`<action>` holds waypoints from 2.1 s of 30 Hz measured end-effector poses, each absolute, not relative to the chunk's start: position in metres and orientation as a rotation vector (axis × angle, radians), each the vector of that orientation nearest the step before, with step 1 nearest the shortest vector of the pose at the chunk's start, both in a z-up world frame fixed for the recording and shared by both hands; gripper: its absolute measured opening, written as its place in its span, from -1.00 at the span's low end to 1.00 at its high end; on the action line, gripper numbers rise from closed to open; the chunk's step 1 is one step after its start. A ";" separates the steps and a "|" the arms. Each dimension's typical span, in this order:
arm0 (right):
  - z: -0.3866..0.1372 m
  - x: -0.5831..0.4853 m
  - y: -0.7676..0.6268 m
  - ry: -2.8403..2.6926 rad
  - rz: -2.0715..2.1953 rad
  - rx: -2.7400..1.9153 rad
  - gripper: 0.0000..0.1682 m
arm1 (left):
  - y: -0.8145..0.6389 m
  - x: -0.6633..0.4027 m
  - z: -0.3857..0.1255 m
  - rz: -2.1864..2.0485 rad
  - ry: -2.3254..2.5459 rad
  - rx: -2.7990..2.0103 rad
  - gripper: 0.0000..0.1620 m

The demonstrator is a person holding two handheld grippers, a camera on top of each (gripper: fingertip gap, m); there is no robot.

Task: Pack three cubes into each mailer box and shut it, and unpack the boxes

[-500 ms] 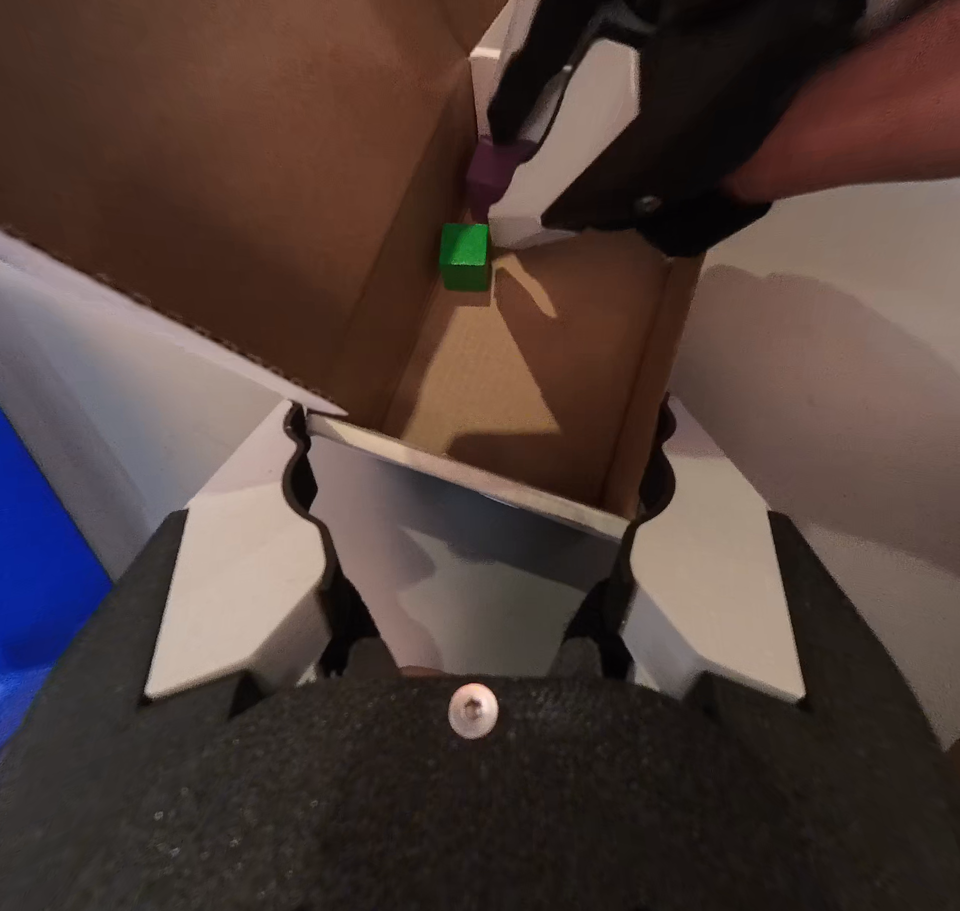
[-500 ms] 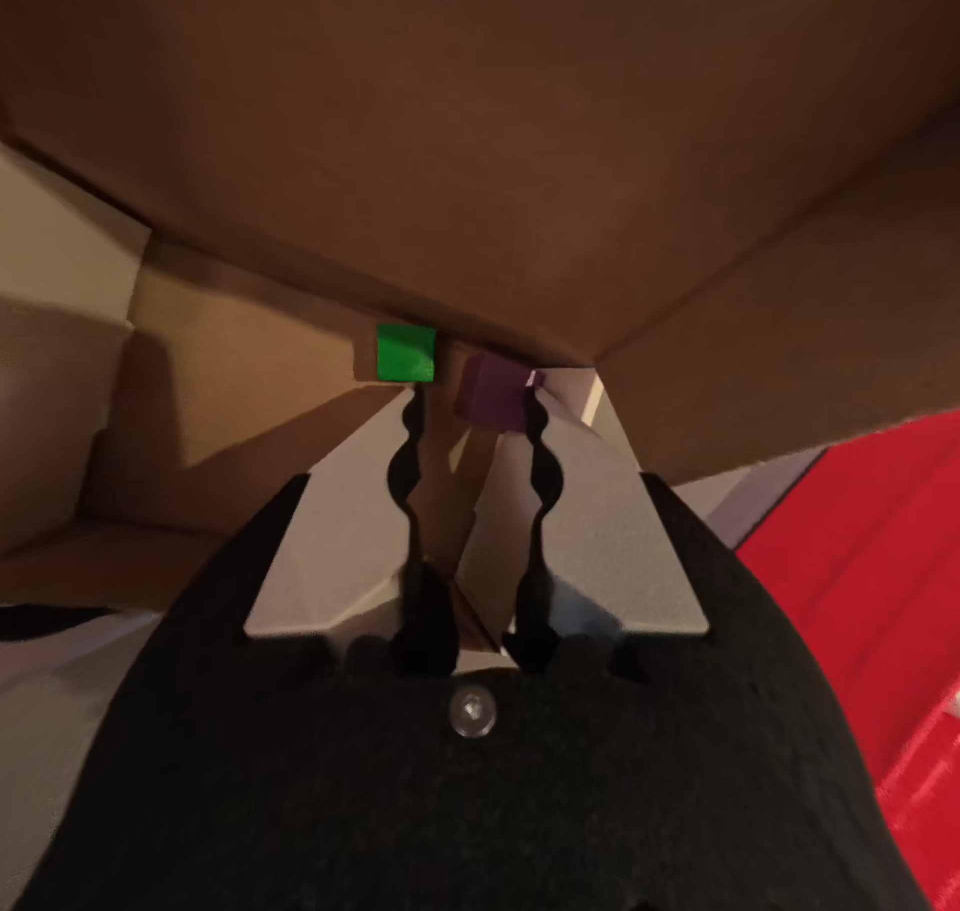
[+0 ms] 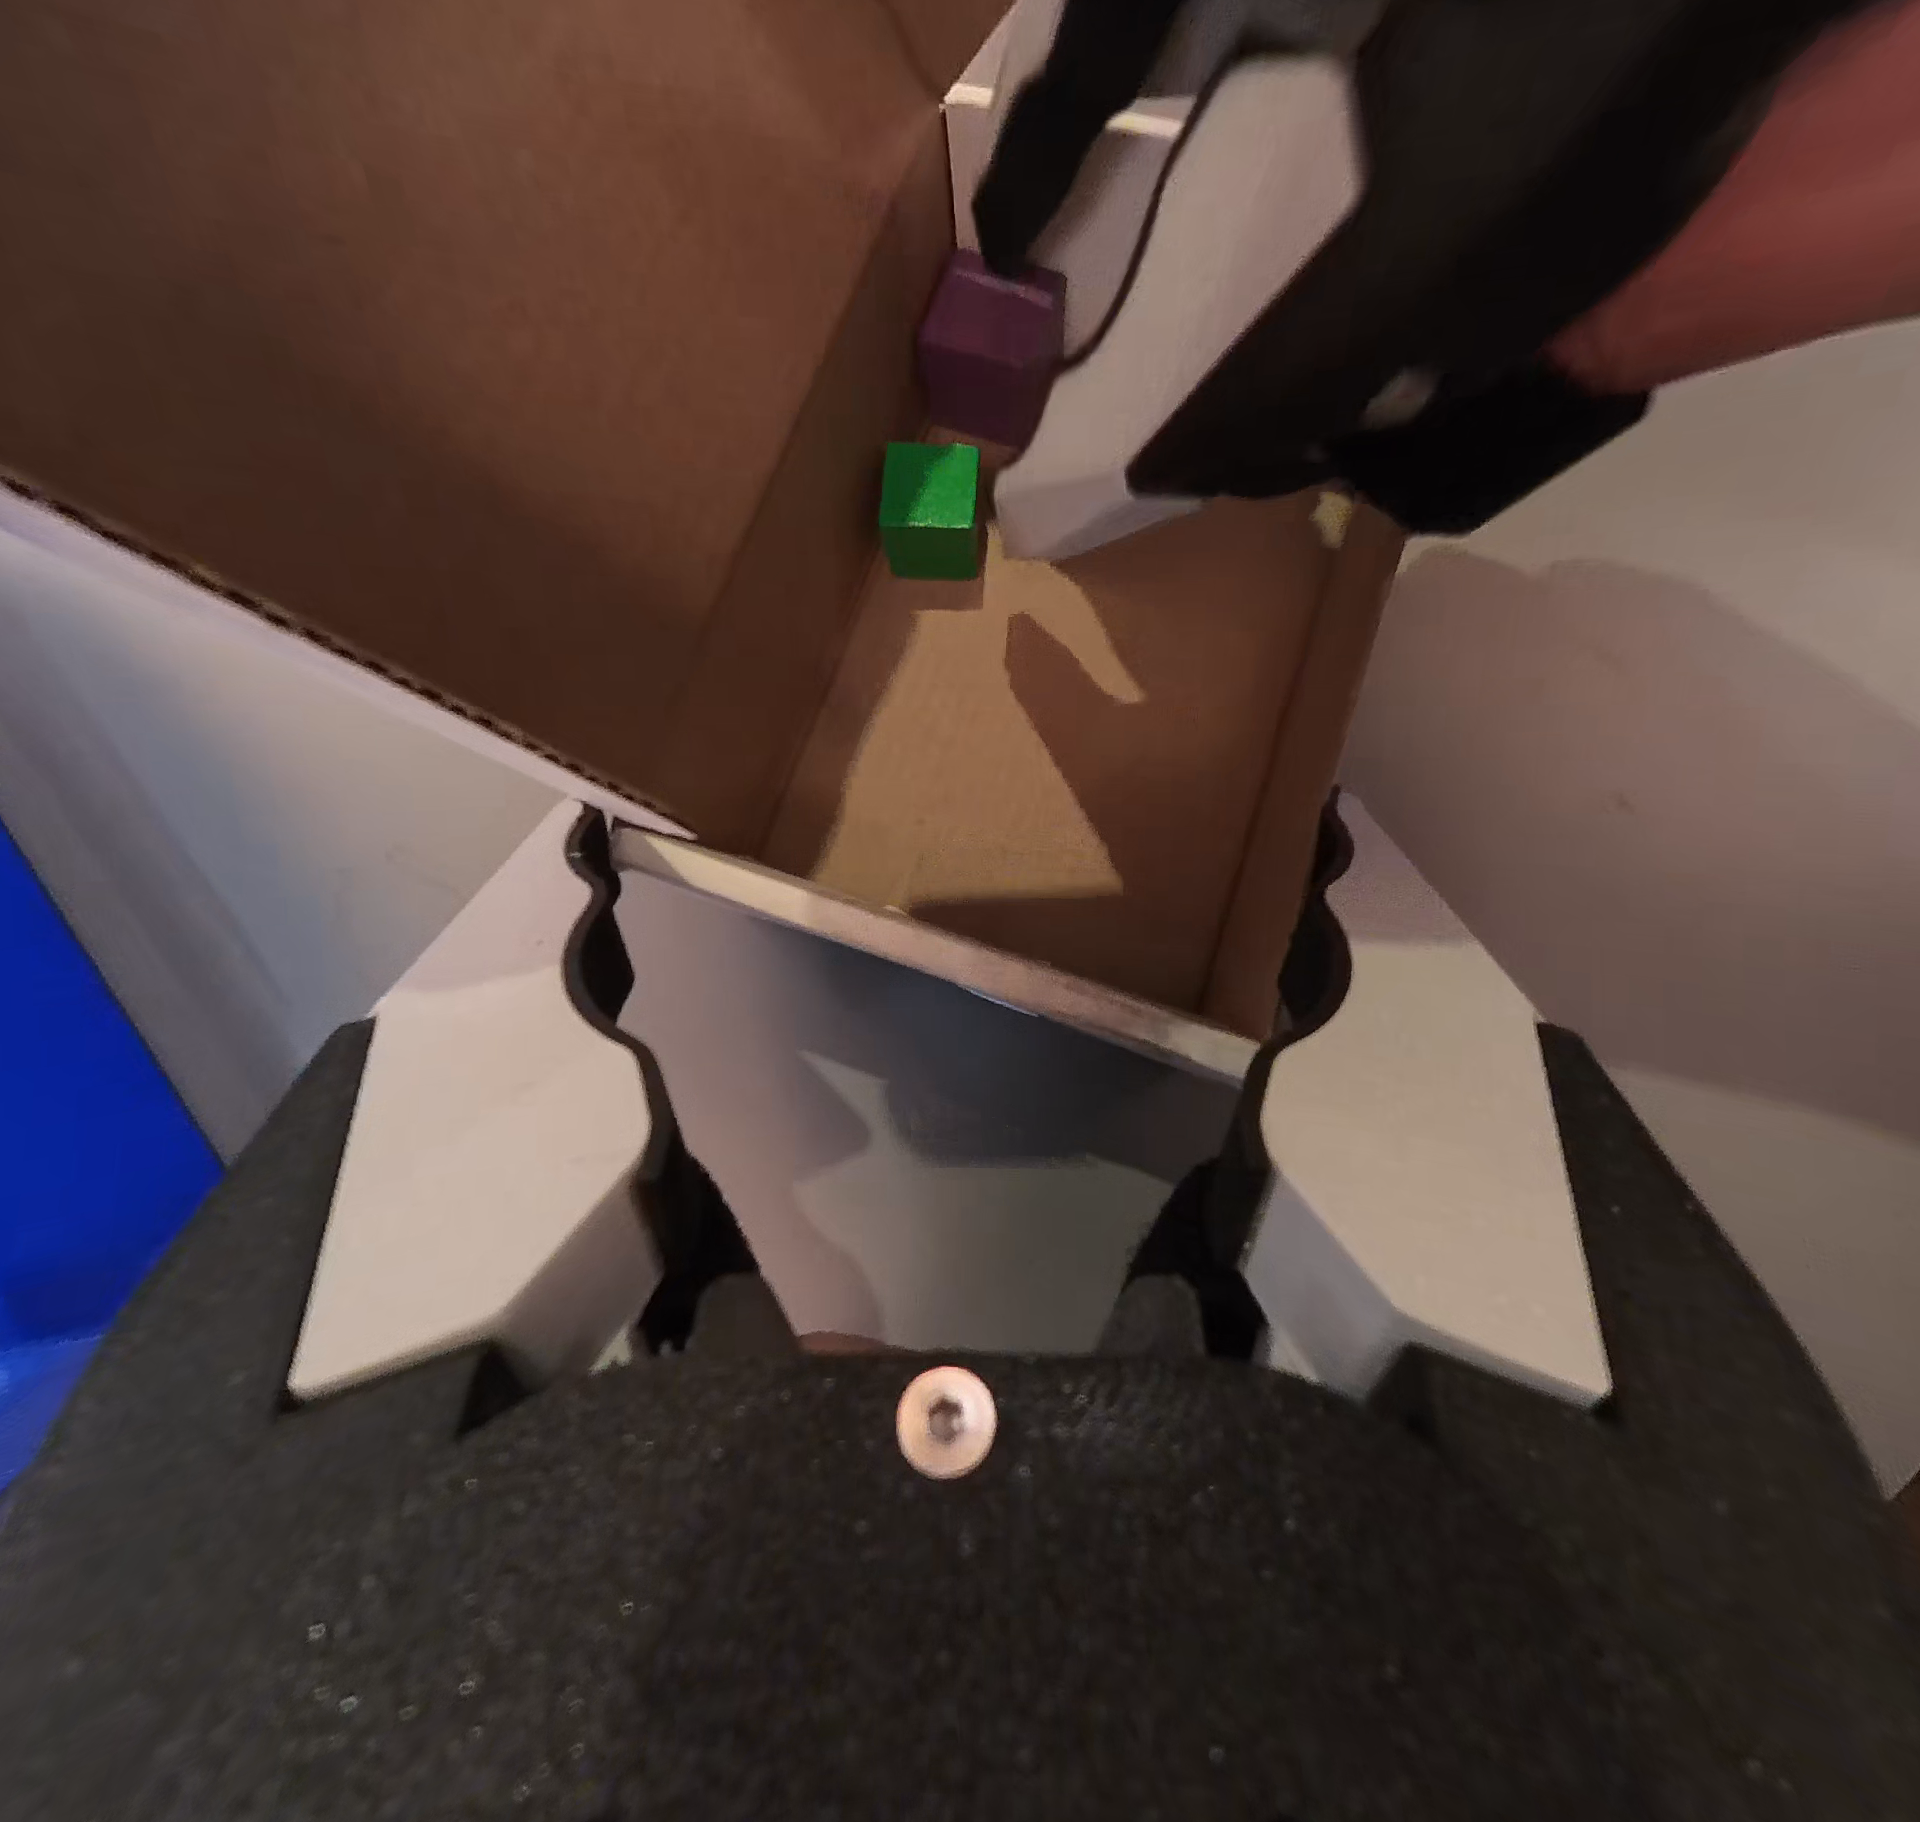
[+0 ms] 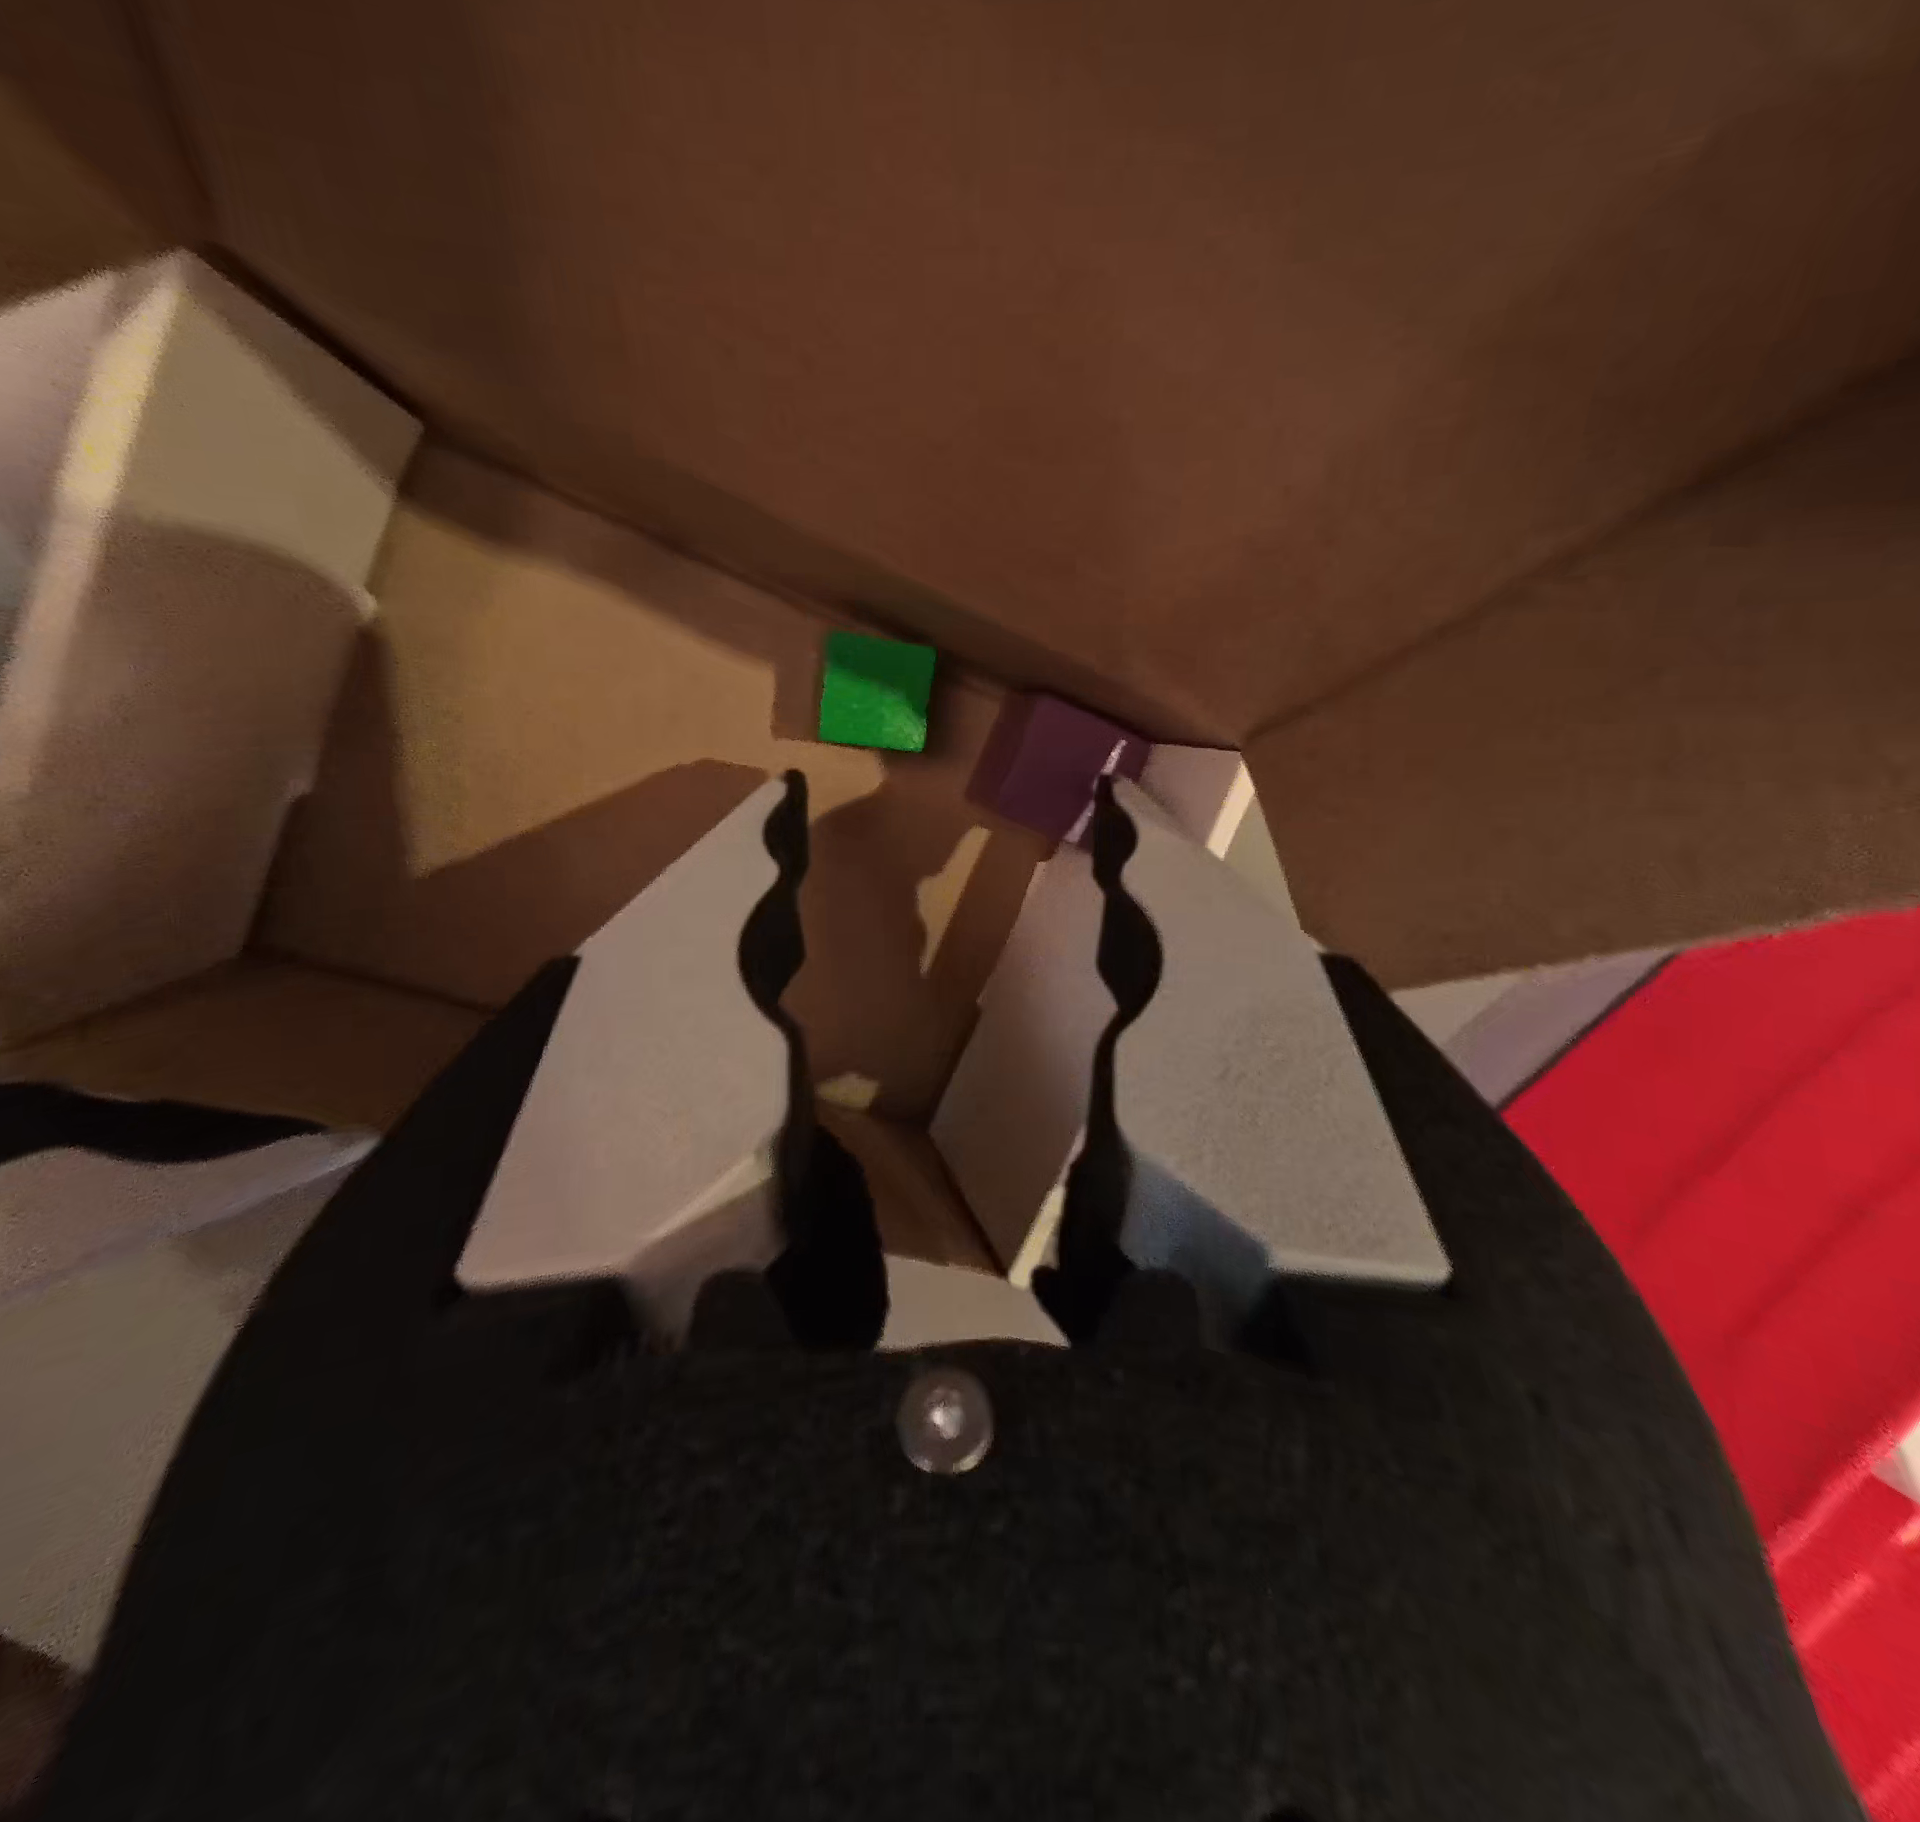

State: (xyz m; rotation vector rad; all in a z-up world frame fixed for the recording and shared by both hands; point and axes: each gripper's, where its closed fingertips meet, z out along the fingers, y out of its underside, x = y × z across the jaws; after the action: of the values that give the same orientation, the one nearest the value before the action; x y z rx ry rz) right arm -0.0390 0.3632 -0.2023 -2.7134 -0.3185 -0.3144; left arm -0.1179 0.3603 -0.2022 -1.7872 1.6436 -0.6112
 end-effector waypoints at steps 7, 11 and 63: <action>-0.202 -0.064 0.359 -0.297 -0.052 -2.759 -0.44 | 0.360 -0.117 -0.202 -0.611 1.642 -1.787 0.57; -0.197 -0.061 0.354 -0.231 0.032 -2.770 -0.36 | 0.360 -0.117 -0.202 -0.616 1.645 -1.784 0.57; -0.065 0.036 0.289 -0.017 -0.133 -2.448 -0.68 | 0.364 -0.117 -0.202 -0.645 1.698 -1.721 0.57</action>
State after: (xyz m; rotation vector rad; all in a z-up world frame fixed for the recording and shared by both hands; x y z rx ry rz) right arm 0.0359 0.2891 -0.0651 -2.4479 -0.0166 -0.1330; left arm -0.1167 0.3636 -0.2016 -1.7210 1.6975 -0.6451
